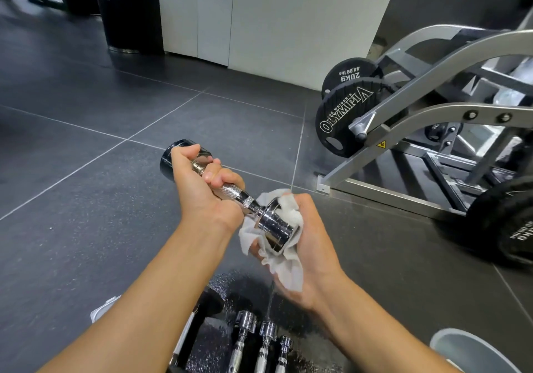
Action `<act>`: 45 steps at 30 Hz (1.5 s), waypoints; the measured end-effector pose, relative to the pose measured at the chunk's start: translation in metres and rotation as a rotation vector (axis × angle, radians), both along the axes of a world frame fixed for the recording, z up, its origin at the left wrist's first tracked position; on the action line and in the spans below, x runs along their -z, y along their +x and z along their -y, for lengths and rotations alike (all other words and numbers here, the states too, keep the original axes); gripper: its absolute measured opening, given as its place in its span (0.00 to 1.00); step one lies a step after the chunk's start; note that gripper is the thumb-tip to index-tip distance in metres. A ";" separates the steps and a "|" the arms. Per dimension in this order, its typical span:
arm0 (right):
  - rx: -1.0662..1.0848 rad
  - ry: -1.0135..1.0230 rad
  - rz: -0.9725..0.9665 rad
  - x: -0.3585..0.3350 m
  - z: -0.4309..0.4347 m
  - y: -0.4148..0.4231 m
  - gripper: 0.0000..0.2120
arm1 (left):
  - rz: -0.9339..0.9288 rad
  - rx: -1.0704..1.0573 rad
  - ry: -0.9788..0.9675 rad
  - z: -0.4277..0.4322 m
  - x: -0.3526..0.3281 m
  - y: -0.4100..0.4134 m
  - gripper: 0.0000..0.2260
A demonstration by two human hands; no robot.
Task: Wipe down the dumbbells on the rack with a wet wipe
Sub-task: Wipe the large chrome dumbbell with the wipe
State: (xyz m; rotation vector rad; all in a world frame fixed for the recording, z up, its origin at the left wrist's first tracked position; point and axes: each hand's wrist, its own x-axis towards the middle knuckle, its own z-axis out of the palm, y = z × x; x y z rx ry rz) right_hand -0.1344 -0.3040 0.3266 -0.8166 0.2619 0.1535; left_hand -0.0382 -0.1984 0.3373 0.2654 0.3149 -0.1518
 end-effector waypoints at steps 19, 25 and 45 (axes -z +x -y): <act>-0.338 0.180 0.144 0.025 0.011 -0.002 0.14 | -0.059 0.027 0.046 0.002 0.000 -0.004 0.13; -0.020 -0.080 0.037 0.013 0.004 0.000 0.15 | -0.068 0.004 0.013 0.004 -0.003 -0.003 0.14; -0.072 0.201 -0.034 0.034 0.015 0.008 0.29 | -0.011 0.051 0.046 0.003 0.000 -0.007 0.11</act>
